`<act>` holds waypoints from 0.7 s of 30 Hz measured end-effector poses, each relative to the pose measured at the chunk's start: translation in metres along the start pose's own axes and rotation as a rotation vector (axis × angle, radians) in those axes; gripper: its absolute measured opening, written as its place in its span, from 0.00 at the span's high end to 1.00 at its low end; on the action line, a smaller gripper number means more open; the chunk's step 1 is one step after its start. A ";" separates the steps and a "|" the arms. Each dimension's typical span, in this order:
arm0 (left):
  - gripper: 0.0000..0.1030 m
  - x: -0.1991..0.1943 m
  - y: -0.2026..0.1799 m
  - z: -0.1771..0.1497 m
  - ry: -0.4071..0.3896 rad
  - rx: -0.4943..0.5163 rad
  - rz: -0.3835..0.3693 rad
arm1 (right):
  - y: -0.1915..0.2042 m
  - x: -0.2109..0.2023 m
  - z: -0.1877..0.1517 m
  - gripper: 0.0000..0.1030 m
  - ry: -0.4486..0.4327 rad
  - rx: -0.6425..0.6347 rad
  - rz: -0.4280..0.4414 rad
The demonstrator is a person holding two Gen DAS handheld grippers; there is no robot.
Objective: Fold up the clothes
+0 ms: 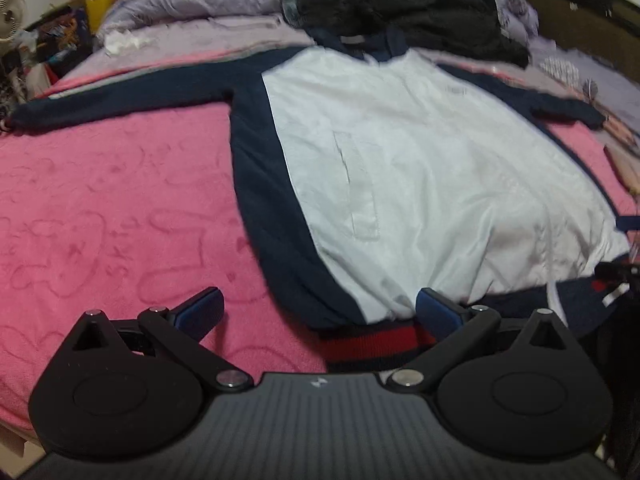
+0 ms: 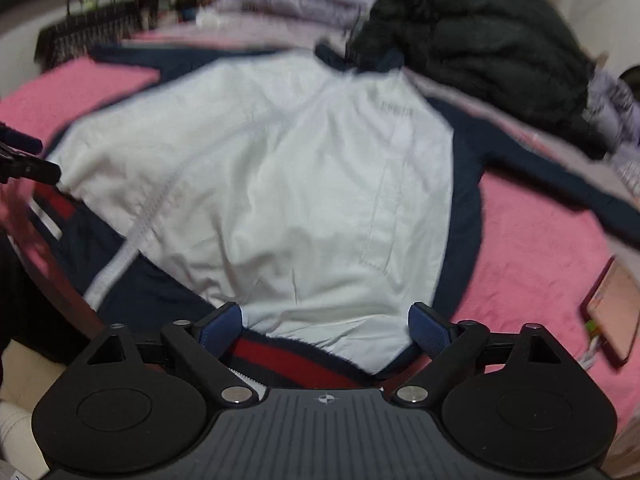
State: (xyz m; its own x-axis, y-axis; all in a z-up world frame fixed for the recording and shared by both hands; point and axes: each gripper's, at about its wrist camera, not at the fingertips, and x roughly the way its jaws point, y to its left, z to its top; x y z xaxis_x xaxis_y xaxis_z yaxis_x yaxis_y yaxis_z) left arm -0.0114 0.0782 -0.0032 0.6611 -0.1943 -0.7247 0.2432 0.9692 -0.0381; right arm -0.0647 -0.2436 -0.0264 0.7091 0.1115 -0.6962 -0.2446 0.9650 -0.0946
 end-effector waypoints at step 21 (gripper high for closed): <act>0.00 0.107 -0.050 0.018 -0.148 0.073 -0.058 | -0.076 0.345 0.251 0.26 -0.024 0.351 -0.188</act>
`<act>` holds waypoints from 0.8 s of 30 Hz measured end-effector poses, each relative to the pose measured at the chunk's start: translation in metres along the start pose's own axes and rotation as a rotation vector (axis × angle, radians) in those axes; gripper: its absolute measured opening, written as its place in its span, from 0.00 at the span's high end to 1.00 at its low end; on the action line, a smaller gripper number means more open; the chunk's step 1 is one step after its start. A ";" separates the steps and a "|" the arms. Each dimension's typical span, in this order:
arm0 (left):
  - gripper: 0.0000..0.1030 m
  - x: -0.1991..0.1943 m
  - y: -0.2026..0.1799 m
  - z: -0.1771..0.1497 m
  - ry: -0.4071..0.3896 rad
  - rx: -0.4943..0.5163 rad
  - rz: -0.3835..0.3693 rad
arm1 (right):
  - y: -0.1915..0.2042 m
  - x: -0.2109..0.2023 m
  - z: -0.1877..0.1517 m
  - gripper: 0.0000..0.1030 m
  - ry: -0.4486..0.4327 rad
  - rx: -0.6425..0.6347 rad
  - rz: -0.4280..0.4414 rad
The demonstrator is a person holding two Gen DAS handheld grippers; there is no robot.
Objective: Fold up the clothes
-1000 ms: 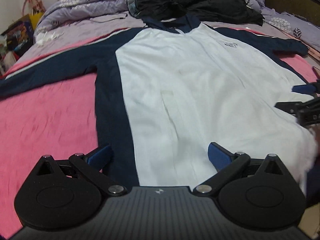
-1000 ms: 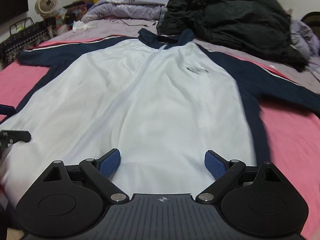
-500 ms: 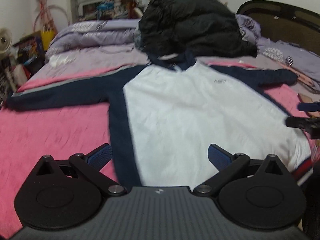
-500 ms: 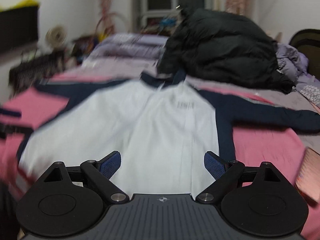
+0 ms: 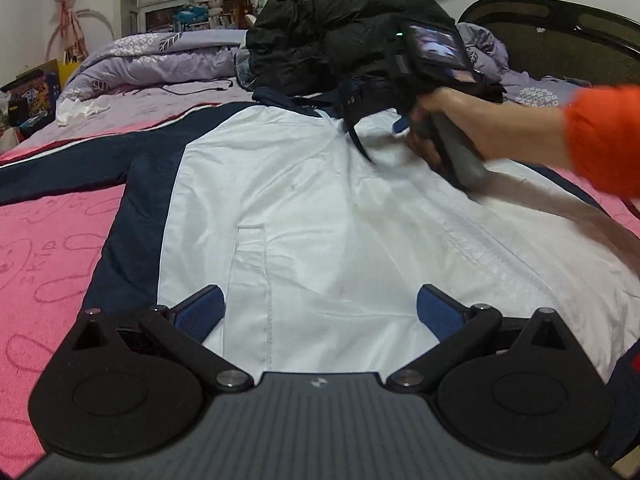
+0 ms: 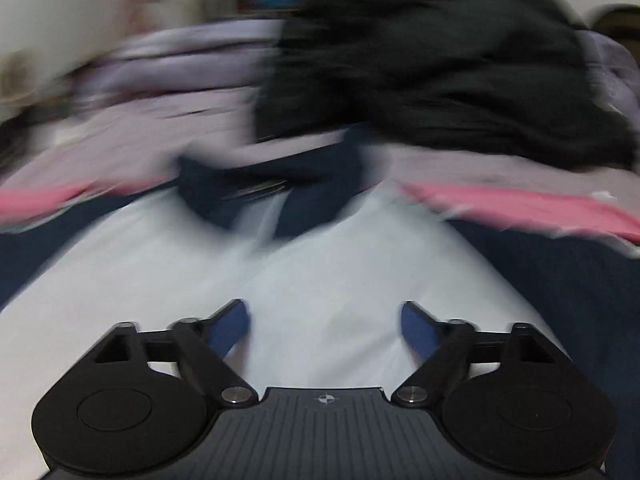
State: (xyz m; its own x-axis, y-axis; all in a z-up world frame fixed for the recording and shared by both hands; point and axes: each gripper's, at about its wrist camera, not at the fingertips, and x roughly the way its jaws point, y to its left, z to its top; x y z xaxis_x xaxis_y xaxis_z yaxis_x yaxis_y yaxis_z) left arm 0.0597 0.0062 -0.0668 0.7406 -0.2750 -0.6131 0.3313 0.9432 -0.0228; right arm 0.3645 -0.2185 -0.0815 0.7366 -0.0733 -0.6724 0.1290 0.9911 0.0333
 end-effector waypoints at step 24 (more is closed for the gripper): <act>0.00 -0.004 0.001 0.014 0.054 -0.034 0.026 | -0.117 -0.142 -0.074 0.41 -0.014 -0.029 -0.075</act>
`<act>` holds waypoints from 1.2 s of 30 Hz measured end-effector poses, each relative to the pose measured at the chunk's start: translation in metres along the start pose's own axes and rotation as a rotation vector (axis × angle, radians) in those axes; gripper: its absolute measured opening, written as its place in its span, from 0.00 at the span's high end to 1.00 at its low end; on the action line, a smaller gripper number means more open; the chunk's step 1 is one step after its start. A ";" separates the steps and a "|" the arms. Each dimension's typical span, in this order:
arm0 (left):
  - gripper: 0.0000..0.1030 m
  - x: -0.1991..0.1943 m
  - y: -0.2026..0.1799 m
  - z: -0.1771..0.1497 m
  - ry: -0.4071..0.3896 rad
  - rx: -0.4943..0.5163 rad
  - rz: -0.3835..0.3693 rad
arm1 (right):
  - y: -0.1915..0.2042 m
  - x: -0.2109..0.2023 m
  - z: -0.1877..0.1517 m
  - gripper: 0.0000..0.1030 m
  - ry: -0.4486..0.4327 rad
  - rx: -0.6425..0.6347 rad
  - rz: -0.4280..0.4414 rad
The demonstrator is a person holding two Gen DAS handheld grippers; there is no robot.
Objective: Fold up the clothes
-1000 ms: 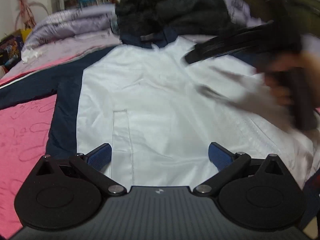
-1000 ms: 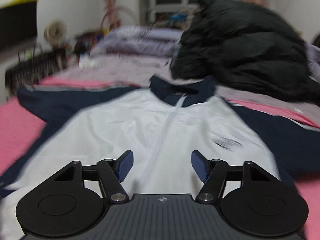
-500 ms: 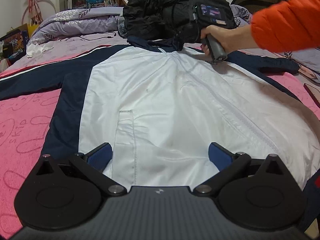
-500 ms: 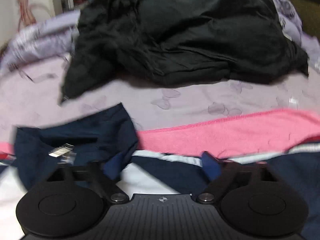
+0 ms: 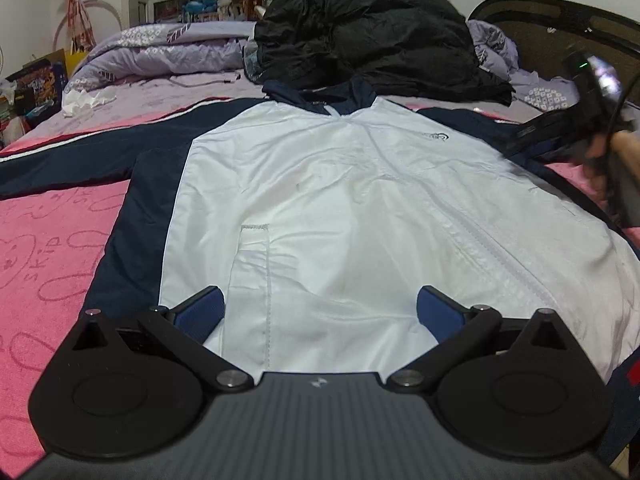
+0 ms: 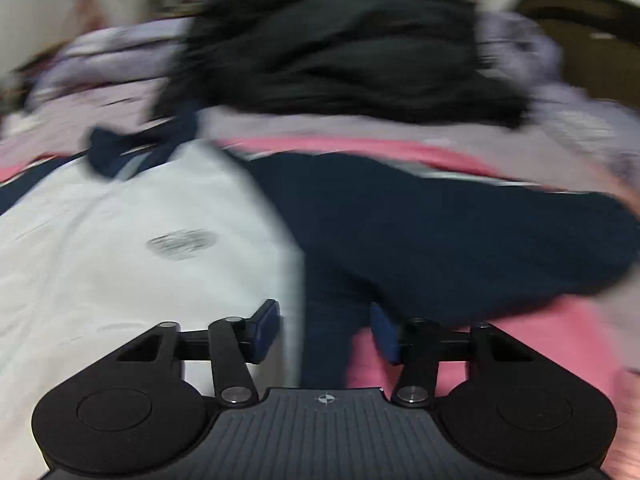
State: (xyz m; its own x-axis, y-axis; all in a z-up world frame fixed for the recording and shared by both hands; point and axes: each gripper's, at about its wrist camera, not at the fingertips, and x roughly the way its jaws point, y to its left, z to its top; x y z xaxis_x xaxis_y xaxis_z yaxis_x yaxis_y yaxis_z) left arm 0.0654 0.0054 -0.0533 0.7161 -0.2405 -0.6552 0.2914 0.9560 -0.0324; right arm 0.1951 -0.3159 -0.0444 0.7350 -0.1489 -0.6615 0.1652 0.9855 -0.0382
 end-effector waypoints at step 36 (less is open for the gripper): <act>0.00 -0.103 -0.026 0.019 0.282 -0.055 0.045 | 0.031 -0.254 -0.129 0.00 -0.010 -0.213 0.276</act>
State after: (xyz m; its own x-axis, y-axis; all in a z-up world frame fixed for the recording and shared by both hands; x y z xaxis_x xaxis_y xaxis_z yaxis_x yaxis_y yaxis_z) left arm -0.0039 0.0025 0.0291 0.5203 -0.1489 -0.8409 0.2228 0.9743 -0.0346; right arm -0.0717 -0.2374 0.0258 0.7398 0.1258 -0.6610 -0.1808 0.9834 -0.0151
